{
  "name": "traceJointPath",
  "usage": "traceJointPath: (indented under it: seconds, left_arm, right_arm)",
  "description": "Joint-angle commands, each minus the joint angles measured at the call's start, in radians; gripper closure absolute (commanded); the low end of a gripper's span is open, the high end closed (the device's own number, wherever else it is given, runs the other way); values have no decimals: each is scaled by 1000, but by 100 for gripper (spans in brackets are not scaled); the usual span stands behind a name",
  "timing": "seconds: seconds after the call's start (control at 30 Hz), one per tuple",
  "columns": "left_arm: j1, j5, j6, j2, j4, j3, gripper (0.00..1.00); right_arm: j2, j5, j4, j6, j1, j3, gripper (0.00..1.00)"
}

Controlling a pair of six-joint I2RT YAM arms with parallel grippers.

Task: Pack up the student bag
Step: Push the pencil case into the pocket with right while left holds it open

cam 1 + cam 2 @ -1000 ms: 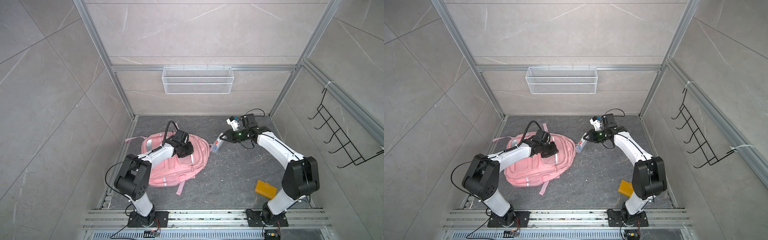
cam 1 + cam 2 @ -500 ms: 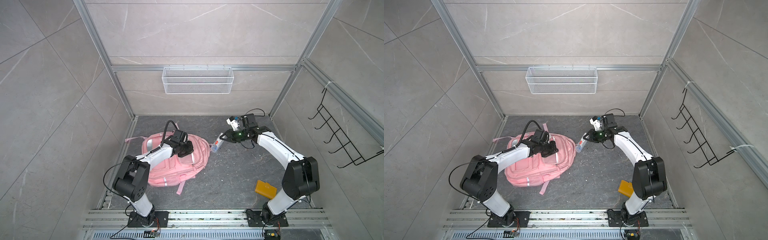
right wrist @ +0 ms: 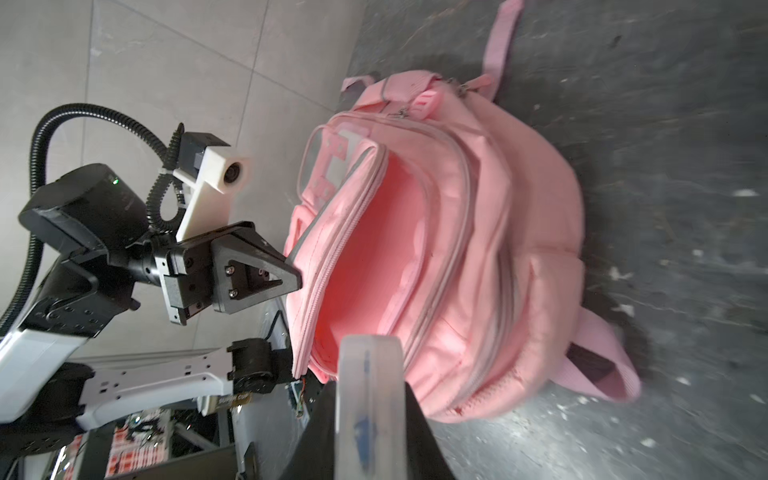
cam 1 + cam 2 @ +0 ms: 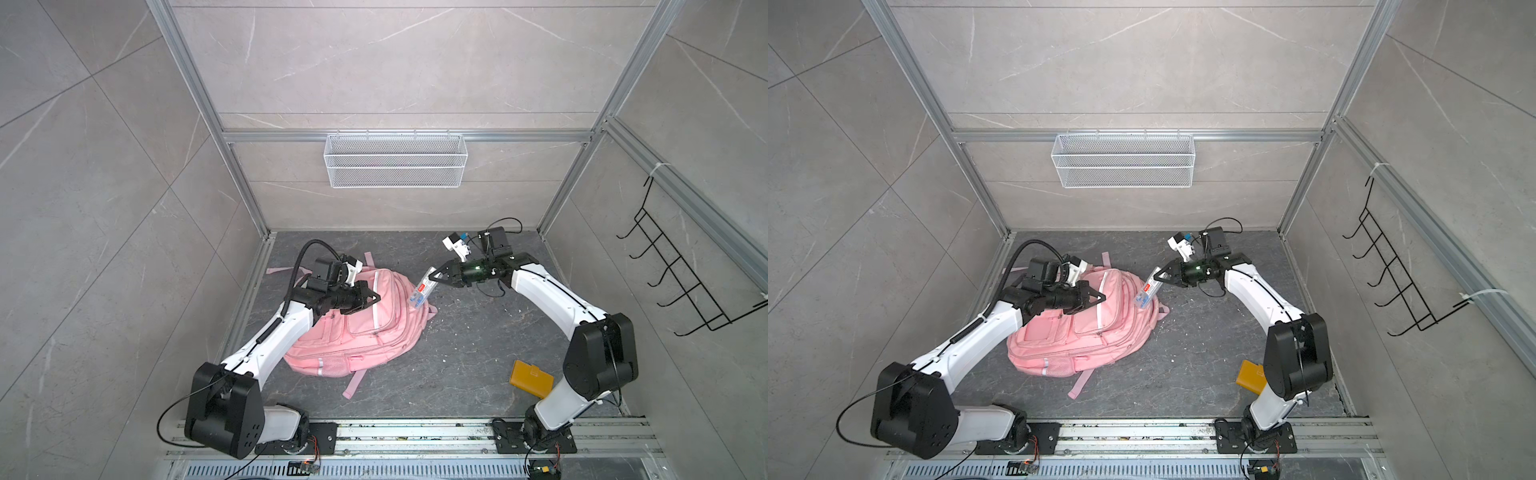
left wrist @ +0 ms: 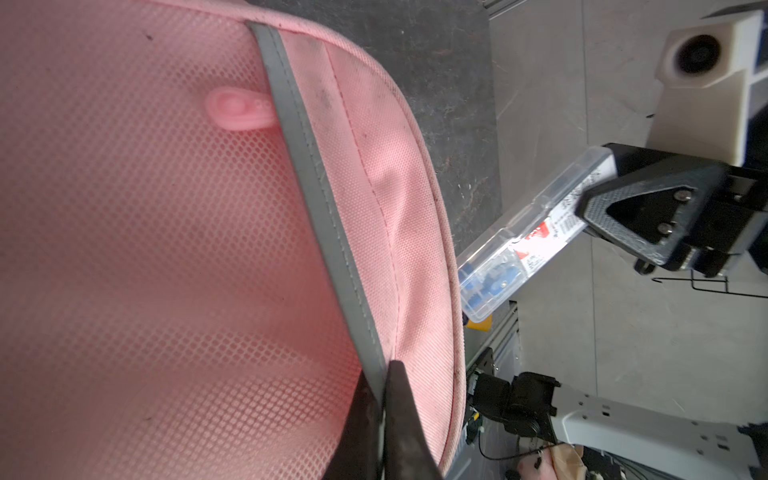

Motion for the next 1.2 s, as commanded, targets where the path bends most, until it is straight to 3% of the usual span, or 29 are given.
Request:
traceJointPath:
  seconds: [0.0,0.3,0.7,0.93,1.03,1.17]
  left_arm:
    - [29,192,52,-93,60,23,100]
    - [34,268,48,-108,68,28,100]
    - [34,307,49,-82,74,60,100]
    - [34,305,33,-77,94,64,100]
    - [35,306,29,-78,99,59,100]
    - [38,306,31,-77,100,60,100]
  right_arm:
    - [68,-154,-3,-1,65,61,100]
    - [221,-186,60,61,183,167,100]
    - [415,-172,-17,38,269,358,99]
    - [452,-115,-15,58,279,383,80]
    - [458,-97,103,165,284,350,70]
    - [454,-61,138,185,298,352,62]
